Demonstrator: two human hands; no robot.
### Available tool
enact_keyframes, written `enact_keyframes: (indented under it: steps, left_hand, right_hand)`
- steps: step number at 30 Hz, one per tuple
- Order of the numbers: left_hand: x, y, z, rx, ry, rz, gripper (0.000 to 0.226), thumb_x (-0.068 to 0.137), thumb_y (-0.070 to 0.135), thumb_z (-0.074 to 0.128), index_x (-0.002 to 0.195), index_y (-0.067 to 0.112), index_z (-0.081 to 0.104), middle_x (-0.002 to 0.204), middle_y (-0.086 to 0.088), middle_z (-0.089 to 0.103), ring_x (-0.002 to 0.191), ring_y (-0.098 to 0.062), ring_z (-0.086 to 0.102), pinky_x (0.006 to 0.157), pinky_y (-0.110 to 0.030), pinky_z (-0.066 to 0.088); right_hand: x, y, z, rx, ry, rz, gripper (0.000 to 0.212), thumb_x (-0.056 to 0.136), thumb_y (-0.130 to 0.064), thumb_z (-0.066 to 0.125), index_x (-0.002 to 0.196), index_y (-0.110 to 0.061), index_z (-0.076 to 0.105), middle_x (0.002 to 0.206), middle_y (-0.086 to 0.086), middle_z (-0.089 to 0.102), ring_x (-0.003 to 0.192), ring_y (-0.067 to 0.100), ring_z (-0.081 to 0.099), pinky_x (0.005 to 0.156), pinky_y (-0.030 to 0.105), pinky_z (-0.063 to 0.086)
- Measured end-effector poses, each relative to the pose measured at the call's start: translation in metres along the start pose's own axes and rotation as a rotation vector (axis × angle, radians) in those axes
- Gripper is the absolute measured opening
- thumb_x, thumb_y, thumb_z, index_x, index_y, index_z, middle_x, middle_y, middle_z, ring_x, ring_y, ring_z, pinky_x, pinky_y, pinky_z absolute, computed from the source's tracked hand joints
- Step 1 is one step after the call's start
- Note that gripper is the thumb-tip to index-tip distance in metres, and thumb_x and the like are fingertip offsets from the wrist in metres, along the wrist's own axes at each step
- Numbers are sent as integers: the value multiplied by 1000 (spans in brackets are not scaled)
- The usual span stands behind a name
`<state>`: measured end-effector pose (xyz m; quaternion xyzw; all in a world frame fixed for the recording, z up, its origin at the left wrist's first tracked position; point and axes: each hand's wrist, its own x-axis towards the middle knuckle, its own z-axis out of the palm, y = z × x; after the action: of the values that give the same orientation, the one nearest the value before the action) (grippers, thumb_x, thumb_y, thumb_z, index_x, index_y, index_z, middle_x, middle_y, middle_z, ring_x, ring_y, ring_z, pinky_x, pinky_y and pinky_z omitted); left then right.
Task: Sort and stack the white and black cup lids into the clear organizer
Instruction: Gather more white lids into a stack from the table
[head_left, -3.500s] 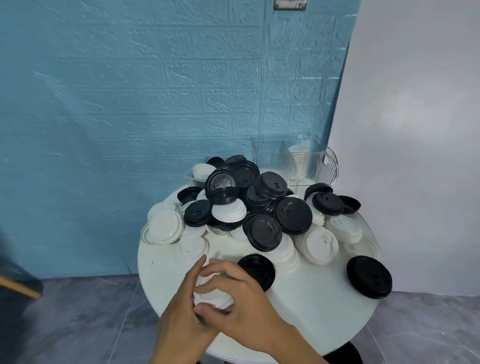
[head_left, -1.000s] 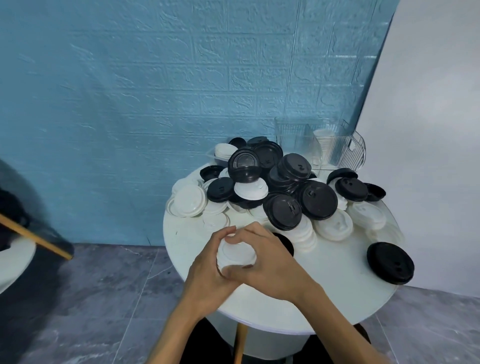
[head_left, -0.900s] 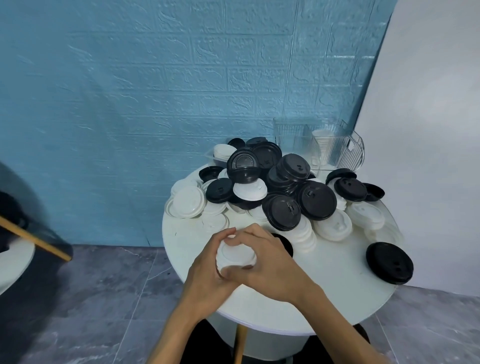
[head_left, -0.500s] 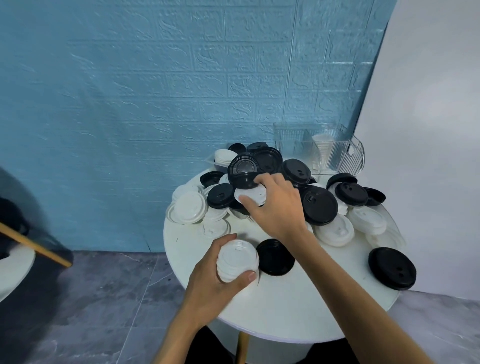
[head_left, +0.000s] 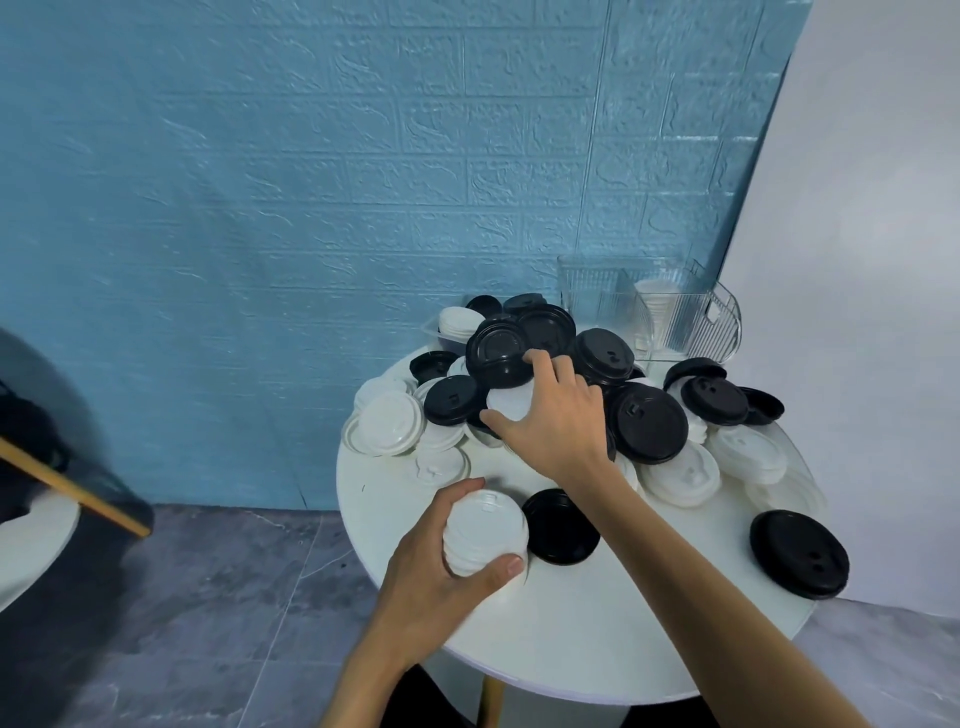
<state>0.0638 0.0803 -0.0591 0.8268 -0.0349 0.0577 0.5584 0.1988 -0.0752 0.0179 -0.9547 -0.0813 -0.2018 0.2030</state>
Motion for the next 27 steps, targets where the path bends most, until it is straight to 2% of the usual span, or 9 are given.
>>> enact_keyframes:
  steps: [4, 11, 16, 18, 22, 25, 27]
  left_hand:
    - [1, 0, 1, -1, 1, 3, 91, 59, 83, 79, 139, 58, 43, 134, 31, 59, 125, -1, 57, 107, -38, 50]
    - [0, 1, 1, 7, 8, -1, 93, 59, 84, 79, 141, 56, 44, 134, 30, 60, 124, -1, 58, 107, -38, 50]
    - [0, 0, 0, 11, 4, 0, 93, 61, 82, 80, 142, 55, 43, 136, 30, 59, 126, -1, 57, 107, -41, 50]
    - [1, 1, 0, 9, 4, 3, 93, 61, 81, 80, 142, 55, 43, 135, 30, 60, 125, -1, 57, 107, -41, 50]
    - [0, 2, 0, 0, -2, -6, 90, 65, 76, 82, 142, 55, 42, 131, 30, 64, 120, 2, 62, 100, -38, 54]
    - [-1, 4, -1, 28, 8, -11, 93, 63, 65, 81, 142, 67, 31, 127, 42, 58, 114, 17, 57, 92, -26, 51]
    - [-2, 6, -1, 35, 8, -20, 98, 60, 60, 76, 141, 72, 23, 123, 48, 57, 111, 18, 57, 91, -25, 52]
  right_hand:
    - [-14, 8, -14, -45, 57, 4, 91, 73, -74, 66, 145, -27, 35, 125, -1, 54, 109, 27, 57, 96, 42, 36]
    - [-45, 20, -38, -48, 38, -19, 76, 76, -70, 67, 137, -31, 47, 126, -5, 51, 107, 24, 55, 95, 40, 32]
    - [-70, 20, -51, 34, -7, -6, 66, 76, -69, 67, 131, -36, 52, 125, -12, 47, 106, 17, 52, 90, 32, 27]
    - [-82, 16, -57, 144, -24, -17, 64, 75, -73, 62, 128, -38, 55, 124, -16, 47, 108, 12, 50, 93, 32, 29]
    - [-103, -2, -58, 410, -194, -134, 58, 74, -77, 60, 123, -44, 58, 125, -28, 45, 120, -3, 46, 105, 33, 31]
    - [-111, -14, -47, 426, -294, -176, 54, 75, -66, 68, 123, -46, 57, 127, -31, 40, 123, -9, 40, 110, 31, 26]
    - [-113, -16, -40, 462, -330, -167, 51, 77, -57, 71, 124, -45, 57, 126, -31, 41, 123, -10, 40, 111, 32, 26]
